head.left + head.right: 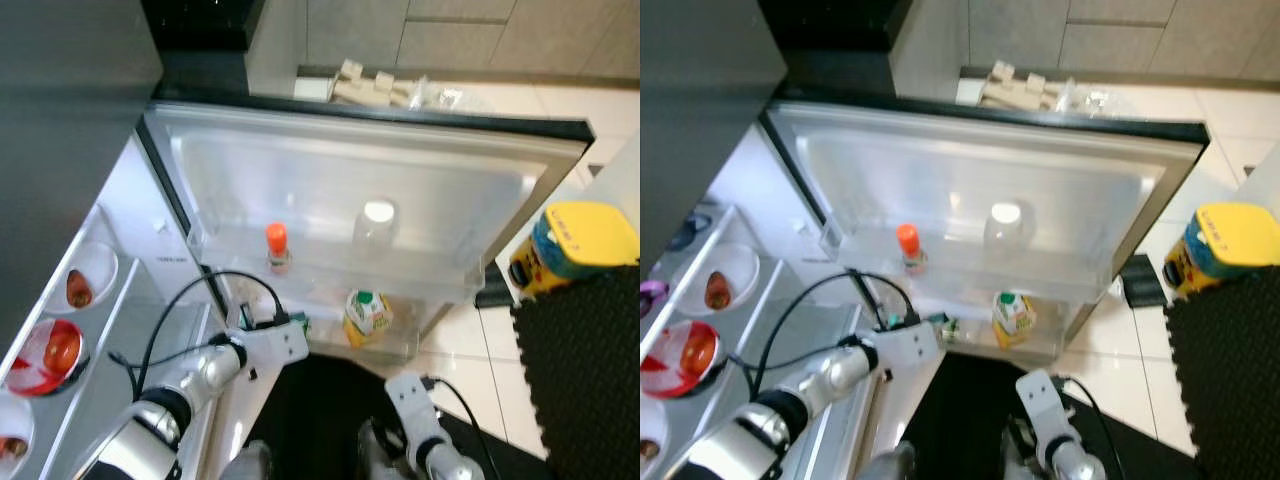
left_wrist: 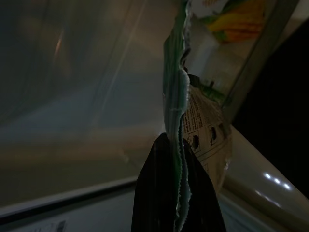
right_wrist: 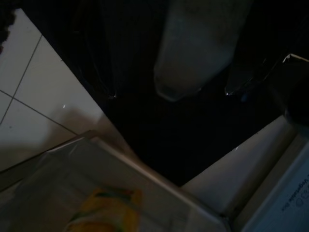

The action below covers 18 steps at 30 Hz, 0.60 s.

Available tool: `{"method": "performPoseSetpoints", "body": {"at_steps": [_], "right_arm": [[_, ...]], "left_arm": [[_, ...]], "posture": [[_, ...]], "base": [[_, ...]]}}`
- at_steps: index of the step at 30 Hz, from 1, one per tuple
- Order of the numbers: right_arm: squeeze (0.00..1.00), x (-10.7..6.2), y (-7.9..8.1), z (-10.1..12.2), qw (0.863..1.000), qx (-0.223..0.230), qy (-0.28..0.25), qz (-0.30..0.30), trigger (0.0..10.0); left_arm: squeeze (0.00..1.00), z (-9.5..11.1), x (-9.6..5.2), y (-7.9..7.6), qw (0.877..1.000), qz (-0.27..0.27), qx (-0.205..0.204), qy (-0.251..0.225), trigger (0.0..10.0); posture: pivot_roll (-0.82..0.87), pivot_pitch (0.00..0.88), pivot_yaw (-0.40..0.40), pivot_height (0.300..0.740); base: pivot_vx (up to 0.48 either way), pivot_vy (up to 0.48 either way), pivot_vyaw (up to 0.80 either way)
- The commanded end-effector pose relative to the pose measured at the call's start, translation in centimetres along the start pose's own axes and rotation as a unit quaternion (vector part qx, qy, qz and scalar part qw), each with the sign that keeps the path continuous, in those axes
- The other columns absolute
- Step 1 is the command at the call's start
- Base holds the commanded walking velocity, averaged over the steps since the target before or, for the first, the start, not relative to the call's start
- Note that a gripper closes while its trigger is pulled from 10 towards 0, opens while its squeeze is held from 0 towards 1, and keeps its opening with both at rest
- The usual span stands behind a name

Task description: Restocking fridge

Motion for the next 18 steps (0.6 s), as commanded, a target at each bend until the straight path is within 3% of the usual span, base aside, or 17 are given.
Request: {"method": "performPoseSetpoints", "body": {"at_steps": [1,3,9,18], "right_arm": [[0.0,-0.4,0.1,-1.0,1.0,0.002,0.015,-0.001,10.0],[0.0,-0.4,0.1,-1.0,1.0,0.002,0.015,-0.001,10.0],[0.0,-0.4,0.2,-1.0,1.0,0.0,0.013,-0.003,10.0],[0.0,-0.4,0.0,-0.8,1.0,-0.003,0.01,-0.005,10.0]], "left_arm": [[0.0,1.0,0.3,0.8,0.999,0.024,0.021,-0.022,10.0],[0.0,1.1,0.4,1.0,0.999,0.03,0.026,-0.024,10.0],[0.0,1.0,0.6,3.6,0.992,0.093,0.079,-0.02,10.0],[0.0,1.1,0.9,5.7,0.985,0.127,0.114,-0.022,10.0]], "posture": [[-0.13,0.197,0.063,0.651],[-0.13,0.197,0.063,0.651],[-0.13,0.202,0.066,0.651],[-0.13,0.214,0.077,0.651]], "base": [[0.0,0.0,0.0],[0.0,0.0,0.0],[0.0,0.0,0.0],[0.0,0.0,0.0]]}}
Point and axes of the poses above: a point about 5 cm out from each wrist's last joint towards the gripper, its own x axis pointing out of the wrist towards the gripper, its own z axis along the axis of the wrist's last joint, y = z × x, the point moved 3 cm from there along x, pointing out of the wrist towards the gripper, and after that the axes turned 11 degrees about x, right-handed, at the moved point
